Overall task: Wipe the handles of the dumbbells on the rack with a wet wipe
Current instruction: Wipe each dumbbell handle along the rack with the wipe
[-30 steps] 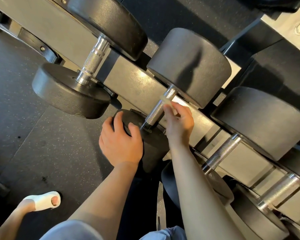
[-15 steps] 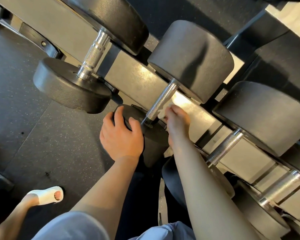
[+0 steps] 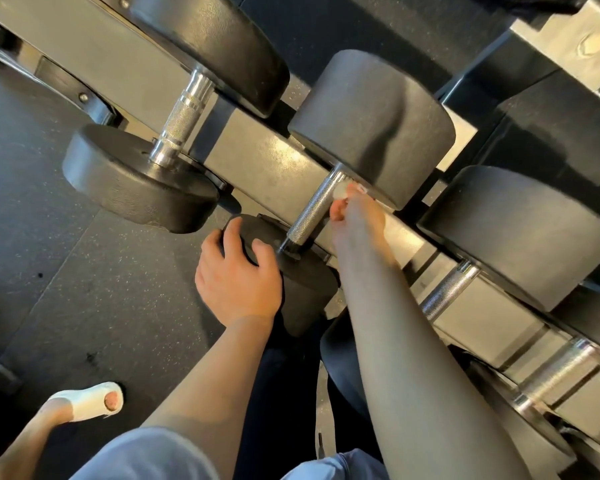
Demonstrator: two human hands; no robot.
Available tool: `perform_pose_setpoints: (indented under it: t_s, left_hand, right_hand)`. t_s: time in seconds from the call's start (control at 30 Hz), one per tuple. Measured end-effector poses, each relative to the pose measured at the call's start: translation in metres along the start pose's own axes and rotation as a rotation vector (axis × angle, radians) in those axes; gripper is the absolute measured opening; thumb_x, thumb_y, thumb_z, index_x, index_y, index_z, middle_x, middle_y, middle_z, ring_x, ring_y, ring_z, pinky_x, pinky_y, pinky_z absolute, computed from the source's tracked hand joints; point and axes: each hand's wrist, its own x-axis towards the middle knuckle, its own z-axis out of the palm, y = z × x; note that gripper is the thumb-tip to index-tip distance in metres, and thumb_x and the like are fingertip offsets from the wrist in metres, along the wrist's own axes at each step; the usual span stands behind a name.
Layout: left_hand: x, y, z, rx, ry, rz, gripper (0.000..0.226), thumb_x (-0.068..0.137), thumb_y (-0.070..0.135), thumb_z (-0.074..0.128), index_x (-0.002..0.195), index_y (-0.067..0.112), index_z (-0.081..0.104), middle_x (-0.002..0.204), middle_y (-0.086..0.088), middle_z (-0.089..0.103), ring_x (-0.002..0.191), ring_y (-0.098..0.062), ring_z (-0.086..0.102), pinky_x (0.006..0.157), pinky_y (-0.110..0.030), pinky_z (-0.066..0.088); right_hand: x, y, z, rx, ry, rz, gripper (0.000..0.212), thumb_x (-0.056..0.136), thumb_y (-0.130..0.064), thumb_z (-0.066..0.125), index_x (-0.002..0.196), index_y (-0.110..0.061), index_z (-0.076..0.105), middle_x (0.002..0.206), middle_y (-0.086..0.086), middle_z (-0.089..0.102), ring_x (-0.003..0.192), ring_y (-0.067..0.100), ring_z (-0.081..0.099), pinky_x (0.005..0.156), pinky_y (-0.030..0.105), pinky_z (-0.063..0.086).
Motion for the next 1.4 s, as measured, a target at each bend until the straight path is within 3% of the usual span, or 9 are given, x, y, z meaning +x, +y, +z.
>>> perform_pose_setpoints:
  t_s: [0.1,0.27,0.43,0.6,0.87,1.03,1.17,1.27,1.4]
  left_hand:
    - [-0.001,0.000,0.001,0.005,0.001,0.000,0.061,0.084,0.048,0.026,0.131,0.024,0.056,0.133,-0.008,0.053,0.118,-0.027,0.053,0.100,-0.050,0.042]
    - [-0.002,0.001,-0.001,0.012,-0.007,-0.007,0.062,0.084,0.048,0.025,0.133,0.024,0.055,0.134,-0.008,0.052,0.119,-0.027,0.052,0.102,-0.049,0.041]
    - [-0.001,0.002,-0.002,0.009,-0.007,0.000,0.063,0.084,0.049,0.024,0.132,0.023,0.056,0.134,-0.009,0.053,0.119,-0.027,0.053,0.100,-0.050,0.043]
    - [-0.001,0.000,-0.002,0.007,-0.014,0.010,0.061,0.085,0.047,0.026,0.131,0.021,0.057,0.133,-0.010,0.054,0.118,-0.028,0.054,0.097,-0.052,0.044]
    - [0.000,0.002,-0.002,0.005,-0.001,0.011,0.060,0.085,0.045,0.028,0.130,0.019,0.058,0.130,-0.011,0.055,0.117,-0.030,0.054,0.097,-0.052,0.044]
    - [-0.002,0.002,-0.003,0.011,-0.008,0.009,0.063,0.084,0.048,0.025,0.131,0.021,0.057,0.133,-0.010,0.054,0.120,-0.028,0.052,0.101,-0.049,0.042]
    - [0.001,0.002,-0.002,0.004,-0.009,0.006,0.063,0.084,0.048,0.025,0.131,0.021,0.057,0.133,-0.009,0.054,0.120,-0.027,0.053,0.100,-0.051,0.043]
    - [0.000,0.001,-0.002,0.002,-0.011,0.011,0.062,0.084,0.048,0.025,0.131,0.022,0.057,0.133,-0.008,0.054,0.119,-0.026,0.053,0.099,-0.051,0.043]
    - [0.000,0.000,0.000,0.003,-0.011,0.009,0.061,0.085,0.047,0.027,0.131,0.022,0.057,0.133,-0.009,0.054,0.119,-0.027,0.053,0.098,-0.051,0.044]
  right_hand:
    - [-0.013,0.035,-0.004,-0.162,0.069,-0.194,0.020,0.092,-0.010,0.057,0.110,-0.006,0.066,0.091,0.005,0.063,0.081,0.012,0.060,0.072,0.018,0.052]
    - [-0.014,0.051,-0.021,-0.640,0.032,-0.316,0.015,0.092,-0.019,0.060,0.104,-0.013,0.068,0.098,0.002,0.066,0.087,0.014,0.063,0.077,0.030,0.057]
    - [0.004,0.008,-0.009,-0.230,-0.038,-0.072,0.021,0.095,-0.008,0.050,0.075,-0.012,0.055,0.072,0.002,0.054,0.065,0.010,0.053,0.066,0.023,0.049]
    - [-0.003,0.009,-0.002,0.087,0.026,-0.069,0.011,0.091,-0.006,0.057,0.083,-0.009,0.064,0.074,0.004,0.056,0.066,0.009,0.051,0.069,0.021,0.046]
    - [-0.009,0.043,-0.026,-1.039,-0.199,-0.117,0.020,0.093,-0.009,0.056,0.109,-0.014,0.066,0.086,0.001,0.060,0.075,0.014,0.054,0.068,0.023,0.045]
    - [0.005,0.024,-0.020,-0.628,-0.227,0.165,0.023,0.093,0.010,0.038,0.098,-0.003,0.056,0.080,0.010,0.051,0.064,0.013,0.043,0.055,0.019,0.034]
    - [0.023,0.001,-0.017,-0.200,-0.159,0.073,0.022,0.093,0.006,0.040,0.100,-0.006,0.057,0.088,0.008,0.056,0.073,0.011,0.053,0.065,0.018,0.045]
    - [0.029,0.003,-0.012,-0.349,-0.147,-0.093,0.026,0.096,-0.005,0.046,0.116,-0.011,0.062,0.112,0.008,0.063,0.106,0.016,0.057,0.095,0.027,0.045]
    - [0.022,0.027,-0.023,-0.676,-0.259,-0.205,0.032,0.095,0.005,0.034,0.094,-0.008,0.063,0.085,0.009,0.056,0.063,0.007,0.039,0.057,0.014,0.036]
